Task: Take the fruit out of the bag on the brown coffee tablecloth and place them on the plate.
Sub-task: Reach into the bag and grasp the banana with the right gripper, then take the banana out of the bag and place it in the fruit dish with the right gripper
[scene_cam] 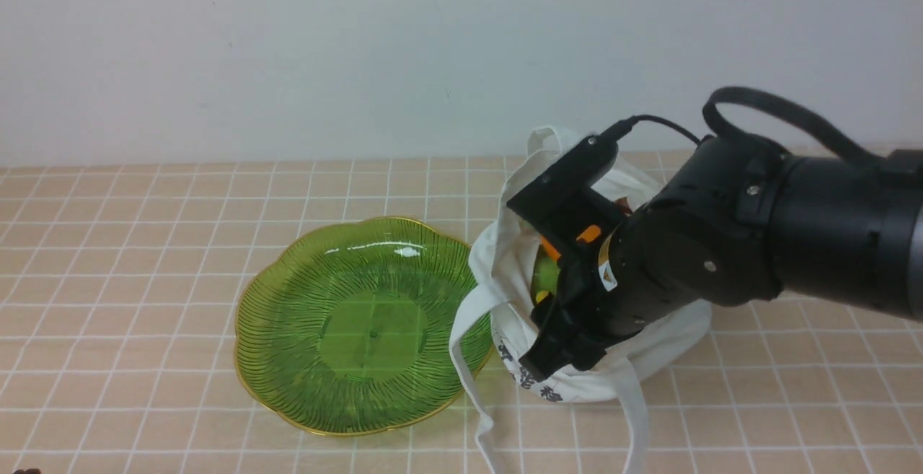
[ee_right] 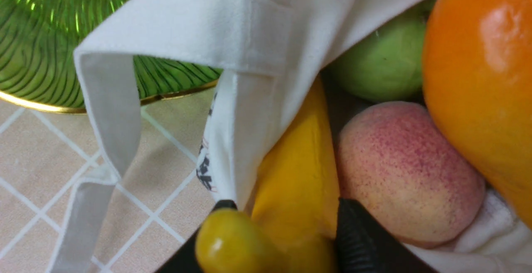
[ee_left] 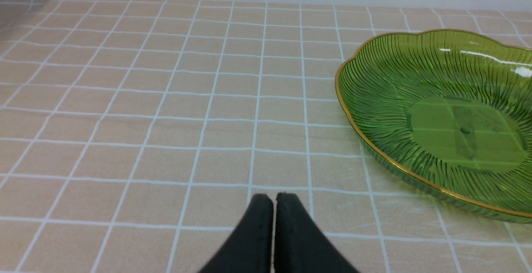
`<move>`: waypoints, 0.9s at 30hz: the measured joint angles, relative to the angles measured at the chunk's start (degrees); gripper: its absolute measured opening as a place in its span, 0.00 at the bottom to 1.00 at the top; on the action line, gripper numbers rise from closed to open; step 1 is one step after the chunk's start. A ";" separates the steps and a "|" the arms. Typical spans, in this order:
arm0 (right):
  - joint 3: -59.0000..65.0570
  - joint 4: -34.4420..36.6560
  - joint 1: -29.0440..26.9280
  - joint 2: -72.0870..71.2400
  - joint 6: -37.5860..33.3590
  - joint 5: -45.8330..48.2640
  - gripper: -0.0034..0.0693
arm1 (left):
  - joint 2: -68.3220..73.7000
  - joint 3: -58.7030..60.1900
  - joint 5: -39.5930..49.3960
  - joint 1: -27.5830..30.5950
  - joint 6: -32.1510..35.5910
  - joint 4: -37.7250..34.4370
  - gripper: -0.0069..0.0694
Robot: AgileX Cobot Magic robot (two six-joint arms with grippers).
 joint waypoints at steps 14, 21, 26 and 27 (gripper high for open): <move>-19.10 -1.01 0.00 -5.77 0.12 21.95 0.43 | 0.00 0.00 0.00 0.00 0.00 0.00 0.08; -30.85 -0.44 0.02 -6.05 0.12 27.00 0.43 | 0.00 0.00 0.00 0.00 0.00 0.00 0.08; -31.54 7.66 0.02 -5.16 -0.83 21.63 0.43 | 0.00 0.00 0.00 0.00 0.00 0.00 0.08; -31.63 11.70 0.07 -3.64 -2.32 19.14 0.43 | 0.00 0.00 0.00 0.00 0.00 0.00 0.08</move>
